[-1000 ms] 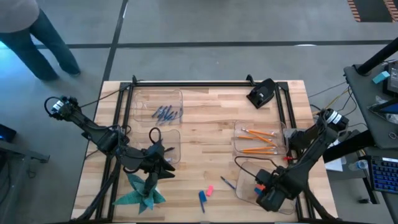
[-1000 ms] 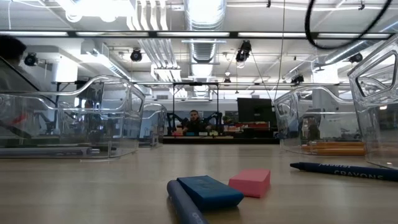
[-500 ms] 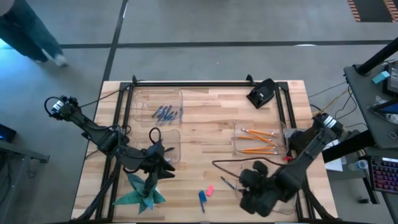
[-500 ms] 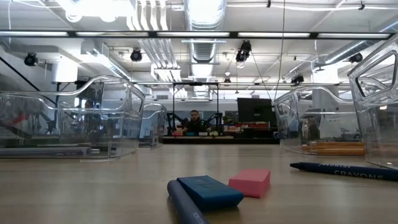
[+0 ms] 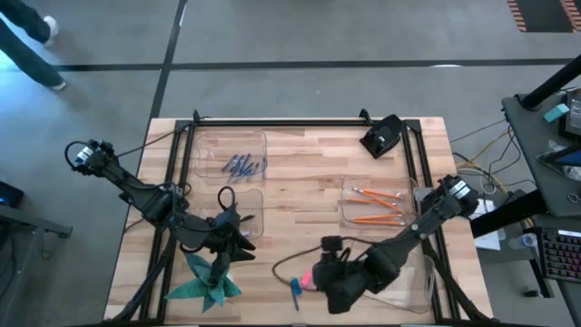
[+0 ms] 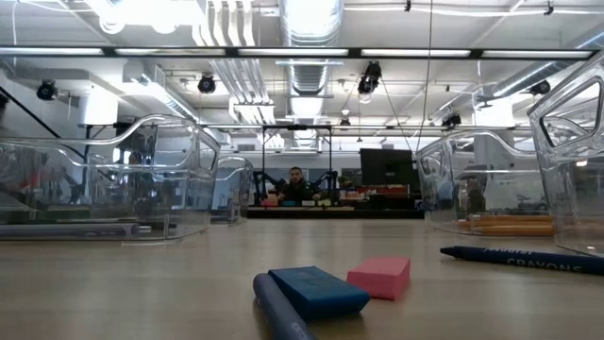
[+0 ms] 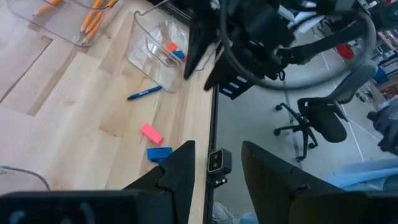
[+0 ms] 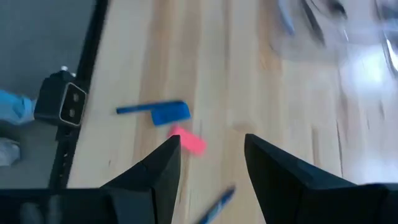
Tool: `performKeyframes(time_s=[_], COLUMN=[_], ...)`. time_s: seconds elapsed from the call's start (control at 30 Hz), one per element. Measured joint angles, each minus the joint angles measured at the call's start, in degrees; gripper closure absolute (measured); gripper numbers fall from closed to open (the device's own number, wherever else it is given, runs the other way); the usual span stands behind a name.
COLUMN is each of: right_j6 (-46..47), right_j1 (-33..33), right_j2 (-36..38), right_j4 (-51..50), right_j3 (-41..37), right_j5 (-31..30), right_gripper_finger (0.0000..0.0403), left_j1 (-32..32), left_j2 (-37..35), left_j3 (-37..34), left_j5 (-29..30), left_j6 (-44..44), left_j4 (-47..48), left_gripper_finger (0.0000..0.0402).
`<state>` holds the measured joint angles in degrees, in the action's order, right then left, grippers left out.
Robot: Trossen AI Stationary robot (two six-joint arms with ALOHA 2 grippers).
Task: Sort crayons/erasers/pens/pencils in bins
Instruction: Put the pink eraser into the bottom transparent bin
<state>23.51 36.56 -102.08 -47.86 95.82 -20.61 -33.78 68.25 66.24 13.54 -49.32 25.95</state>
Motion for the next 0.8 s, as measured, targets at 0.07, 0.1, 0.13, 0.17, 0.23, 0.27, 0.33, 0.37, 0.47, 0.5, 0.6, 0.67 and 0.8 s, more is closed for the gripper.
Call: performKeyframes(time_s=[0.07, 0.1, 0.13, 0.17, 0.23, 0.27, 0.33, 0.37, 0.47, 0.5, 0.6, 0.67, 0.8], right_j6=[-5.32, -8.00, -10.81, -13.21, -16.92, -18.26, -20.93, -22.32, -25.72, -26.49, -28.54, -28.72, -30.93], right_j1=[-0.39, -0.70, -1.05, -1.40, -2.22, -2.65, -3.53, -4.04, -5.15, -5.51, -6.52, -7.09, -7.74], right_j2=[-1.34, -2.16, -2.96, -3.78, -5.45, -6.32, -7.96, -8.92, -11.59, -12.42, -14.34, -15.61, -18.18], right_j4=[2.04, 2.62, 3.19, 3.52, 3.38, 3.58, 3.94, 3.88, 3.89, 3.95, 3.98, 4.09, 3.70], right_j3=[-0.01, -0.05, -0.07, -0.07, -0.05, -0.03, 0.03, 0.08, 0.35, 0.57, 1.39, 2.24, 3.35], right_j5=[0.07, 0.75, 2.09, 3.61, 7.54, 9.51, 13.47, 14.82, 16.70, 16.74, 19.06, 20.63, 21.10], right_gripper_finger=[0.0234, 0.0234, 0.0234, 0.0234, 0.0234, 0.0234, 0.0234, 0.0234, 0.0234, 0.0234, 0.0234, 0.0234, 0.0234], left_j1=[-0.38, -0.57, -0.82, -1.10, -1.58, -1.78, -2.11, -2.24, -2.44, -2.45, -2.49, -2.49, -2.52], left_j2=[0.00, 0.00, 0.00, 0.00, 0.00, 0.00, 0.00, 0.00, 0.00, 0.00, 0.00, 0.00, 0.00], left_j3=[0.00, 0.00, 0.00, 0.00, 0.00, 0.00, 0.00, 0.00, 0.00, 0.00, 0.00, 0.00, 0.00], left_j5=[-0.08, -0.17, -0.22, -0.24, -0.41, -0.42, -0.42, -0.45, -0.42, -0.42, -0.42, -0.42, -0.39], left_j6=[0.00, 0.00, 0.00, 0.00, 0.00, 0.00, 0.00, -0.02, 0.00, 0.00, 0.00, 0.01, 0.02], left_j4=[0.01, 0.01, 0.01, 0.01, 0.03, 0.03, 0.03, 0.06, 0.05, 0.03, 0.06, 0.05, 0.12], left_gripper_finger=[0.0284, 0.0284, 0.0284, 0.0284, 0.0284, 0.0284, 0.0284, 0.0284, 0.0284, 0.0284, 0.0284, 0.0284, 0.0284])
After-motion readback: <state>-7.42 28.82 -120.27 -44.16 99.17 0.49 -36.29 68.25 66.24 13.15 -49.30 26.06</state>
